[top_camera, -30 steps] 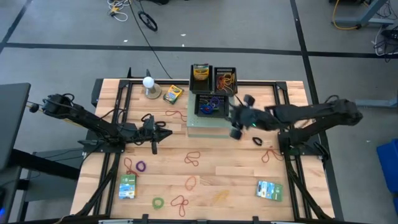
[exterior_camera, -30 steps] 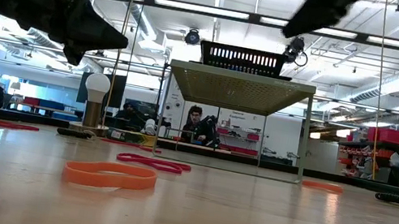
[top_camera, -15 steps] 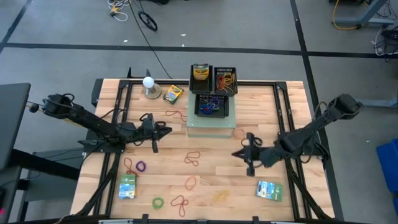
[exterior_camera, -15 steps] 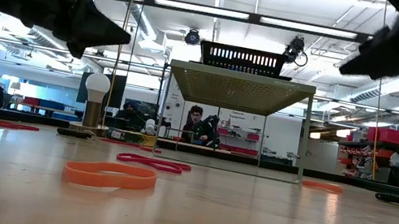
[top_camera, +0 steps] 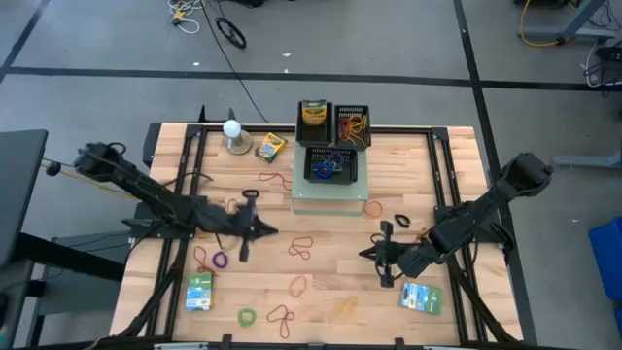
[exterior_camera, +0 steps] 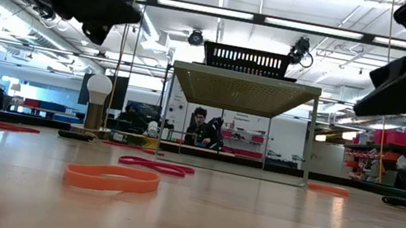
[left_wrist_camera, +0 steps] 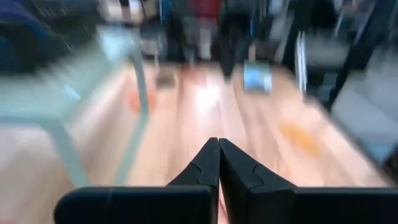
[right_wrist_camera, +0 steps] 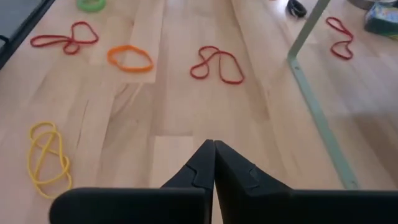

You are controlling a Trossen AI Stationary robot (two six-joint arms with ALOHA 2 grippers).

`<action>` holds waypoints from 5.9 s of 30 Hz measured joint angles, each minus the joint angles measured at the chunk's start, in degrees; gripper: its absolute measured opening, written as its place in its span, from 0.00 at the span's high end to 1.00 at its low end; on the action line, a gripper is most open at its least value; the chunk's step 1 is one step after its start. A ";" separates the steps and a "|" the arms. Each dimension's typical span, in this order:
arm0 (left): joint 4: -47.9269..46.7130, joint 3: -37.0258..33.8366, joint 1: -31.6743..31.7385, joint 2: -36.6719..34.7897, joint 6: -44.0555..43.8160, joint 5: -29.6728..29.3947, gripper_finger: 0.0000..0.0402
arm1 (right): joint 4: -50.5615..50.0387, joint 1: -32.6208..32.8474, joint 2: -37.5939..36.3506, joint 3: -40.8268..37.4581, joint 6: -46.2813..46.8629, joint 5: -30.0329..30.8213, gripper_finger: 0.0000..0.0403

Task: Pick & Place Office Desk Supplies
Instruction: Put the yellow crayon box into the top left black bin on the shelf

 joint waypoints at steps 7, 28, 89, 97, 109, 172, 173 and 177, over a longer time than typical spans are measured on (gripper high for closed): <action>-30.86 17.88 -15.74 12.56 -13.26 -13.21 0.98 | 5.54 0.00 6.78 0.00 -0.42 -0.04 0.98; -110.09 71.87 -40.41 54.63 -62.45 12.54 0.64 | 6.97 -0.02 8.84 0.00 -0.19 -0.13 0.97; -124.12 85.20 -29.99 56.16 -50.82 -10.06 0.99 | 6.51 -0.20 8.80 0.00 -0.66 -0.02 0.97; -118.00 85.20 -18.90 55.75 -28.02 -15.93 0.99 | 6.50 -0.20 8.80 0.00 -0.39 -0.05 0.97; -105.47 85.20 -12.36 54.61 -10.55 -12.89 0.99 | 8.06 -0.32 8.82 0.00 0.90 -1.46 0.97; -106.81 88.33 4.19 51.49 -8.92 25.79 0.99 | 9.87 -0.61 9.02 0.00 -0.70 -1.38 0.97; -106.50 88.34 4.45 51.46 -8.59 26.21 0.99 | 9.84 -0.63 9.04 0.00 -0.70 -1.38 0.97; -106.33 88.34 4.87 51.46 -8.49 29.31 0.99 | 9.84 -0.61 9.04 0.00 -0.70 -1.38 0.97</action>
